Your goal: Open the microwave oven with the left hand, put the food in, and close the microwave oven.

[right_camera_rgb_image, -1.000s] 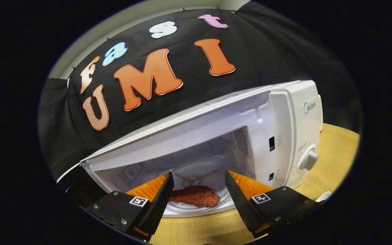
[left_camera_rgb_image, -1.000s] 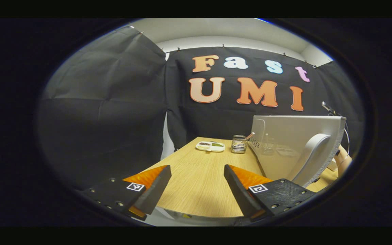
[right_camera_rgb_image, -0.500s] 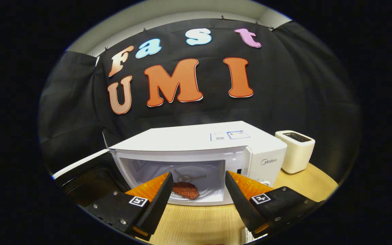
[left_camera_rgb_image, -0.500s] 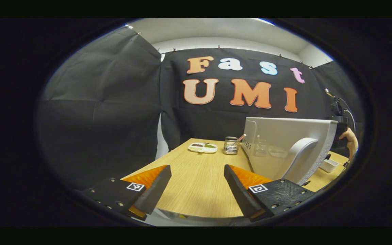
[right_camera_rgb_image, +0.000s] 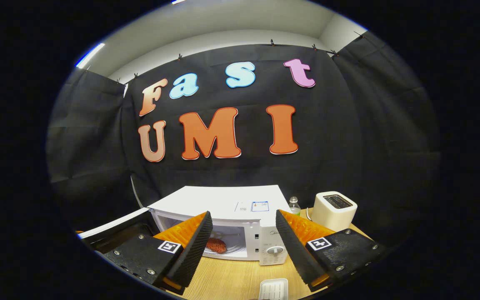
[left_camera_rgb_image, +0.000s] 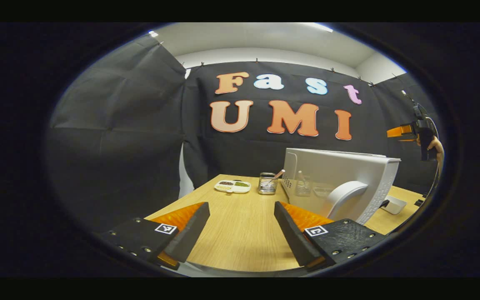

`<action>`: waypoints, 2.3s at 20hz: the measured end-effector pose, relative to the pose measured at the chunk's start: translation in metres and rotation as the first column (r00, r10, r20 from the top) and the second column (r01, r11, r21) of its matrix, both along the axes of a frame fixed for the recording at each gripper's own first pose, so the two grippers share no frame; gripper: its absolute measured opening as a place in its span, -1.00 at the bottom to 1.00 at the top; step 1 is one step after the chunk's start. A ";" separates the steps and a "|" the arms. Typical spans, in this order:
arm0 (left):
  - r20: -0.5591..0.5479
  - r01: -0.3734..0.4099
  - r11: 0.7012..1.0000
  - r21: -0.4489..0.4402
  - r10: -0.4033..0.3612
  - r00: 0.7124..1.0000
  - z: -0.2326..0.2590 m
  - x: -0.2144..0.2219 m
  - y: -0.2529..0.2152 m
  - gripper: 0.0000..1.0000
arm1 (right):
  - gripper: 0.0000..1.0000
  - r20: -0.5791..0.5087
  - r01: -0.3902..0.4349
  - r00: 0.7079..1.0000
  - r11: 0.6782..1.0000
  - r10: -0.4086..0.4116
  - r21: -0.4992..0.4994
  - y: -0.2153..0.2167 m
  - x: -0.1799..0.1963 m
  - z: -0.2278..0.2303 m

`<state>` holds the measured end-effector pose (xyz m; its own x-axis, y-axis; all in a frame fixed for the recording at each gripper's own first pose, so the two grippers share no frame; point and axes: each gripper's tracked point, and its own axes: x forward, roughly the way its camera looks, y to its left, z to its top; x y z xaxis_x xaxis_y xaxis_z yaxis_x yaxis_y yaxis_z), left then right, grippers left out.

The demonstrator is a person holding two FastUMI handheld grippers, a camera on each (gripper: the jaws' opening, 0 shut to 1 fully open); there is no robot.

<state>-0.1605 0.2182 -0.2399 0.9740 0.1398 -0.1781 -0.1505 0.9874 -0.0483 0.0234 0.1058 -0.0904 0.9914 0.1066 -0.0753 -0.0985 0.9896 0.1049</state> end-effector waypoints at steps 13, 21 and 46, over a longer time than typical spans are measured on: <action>-0.007 0.262 0.962 -0.080 -0.263 0.965 -0.003 0.017 -0.118 -1.00 | 0.89 0.025 0.007 1.000 0.999 -0.008 0.040 -0.037 -0.023 0.027; 0.012 0.424 0.902 -0.083 -0.424 0.906 -0.001 0.038 -0.200 -0.95 | 0.89 0.054 0.083 0.995 0.997 -0.082 -0.009 -0.081 -0.032 0.041; -0.005 0.464 0.886 -0.020 -0.464 0.886 -0.013 0.208 -0.348 -1.00 | 0.89 -0.005 0.186 0.983 0.982 -0.186 0.028 -0.181 -0.033 0.003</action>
